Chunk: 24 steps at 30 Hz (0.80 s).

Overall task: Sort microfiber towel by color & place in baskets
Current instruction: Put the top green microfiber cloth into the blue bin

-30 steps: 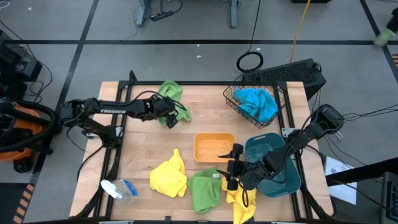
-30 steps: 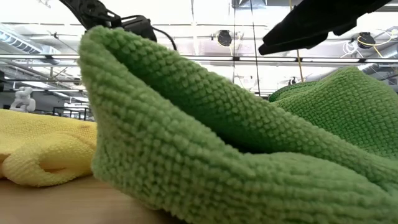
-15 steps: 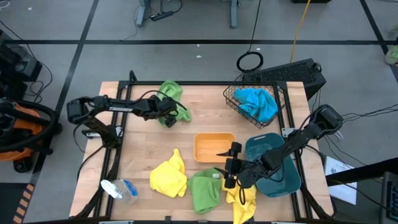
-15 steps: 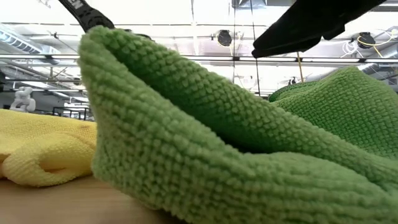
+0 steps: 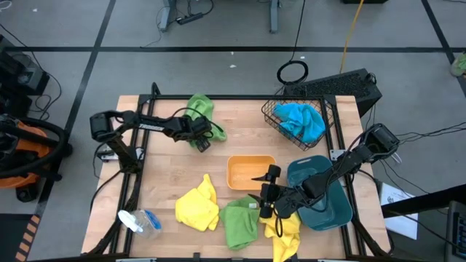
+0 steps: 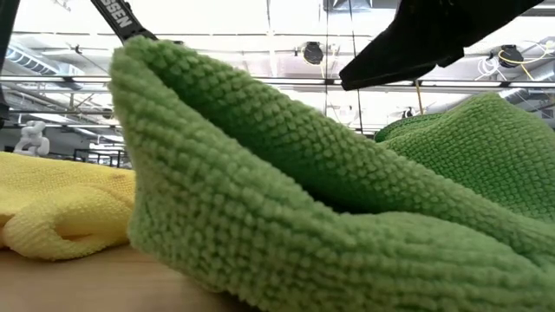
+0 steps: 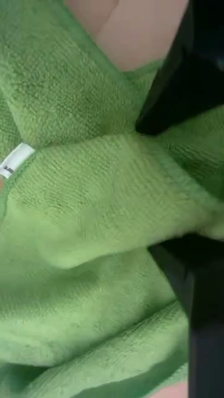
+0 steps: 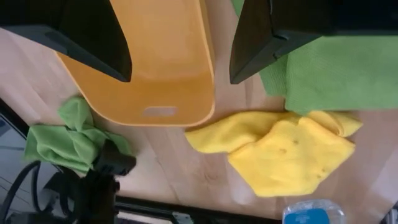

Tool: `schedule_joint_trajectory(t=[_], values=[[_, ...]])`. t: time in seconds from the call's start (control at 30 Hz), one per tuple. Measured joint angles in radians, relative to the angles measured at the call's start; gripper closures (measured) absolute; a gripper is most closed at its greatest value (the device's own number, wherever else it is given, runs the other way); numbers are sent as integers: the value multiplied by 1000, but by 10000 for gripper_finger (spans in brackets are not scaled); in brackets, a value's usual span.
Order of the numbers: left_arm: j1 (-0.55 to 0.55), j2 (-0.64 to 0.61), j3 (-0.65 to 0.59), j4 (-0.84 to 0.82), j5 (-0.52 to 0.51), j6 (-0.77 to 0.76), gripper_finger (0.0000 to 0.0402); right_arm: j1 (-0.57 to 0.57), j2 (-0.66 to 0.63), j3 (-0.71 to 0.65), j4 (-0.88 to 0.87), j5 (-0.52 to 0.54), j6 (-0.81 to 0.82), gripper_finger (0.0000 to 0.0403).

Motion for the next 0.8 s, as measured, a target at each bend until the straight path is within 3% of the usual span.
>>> schedule_joint_trajectory(t=[0.17,0.23,0.43,0.63,0.8], values=[[-19,3,-4,67,-18,1,344,0,0,0,-1,-1,-11,141],[-29,5,-5,87,-19,-4,384,0,0,0,-1,-1,-14,141],[-91,-55,-7,57,-11,-23,386,-24,0,0,25,9,-41,141],[-185,-247,-7,36,-22,-72,395,-65,0,0,46,27,-126,141],[-304,-404,-6,67,-91,-77,394,-107,0,0,179,23,-253,141]])
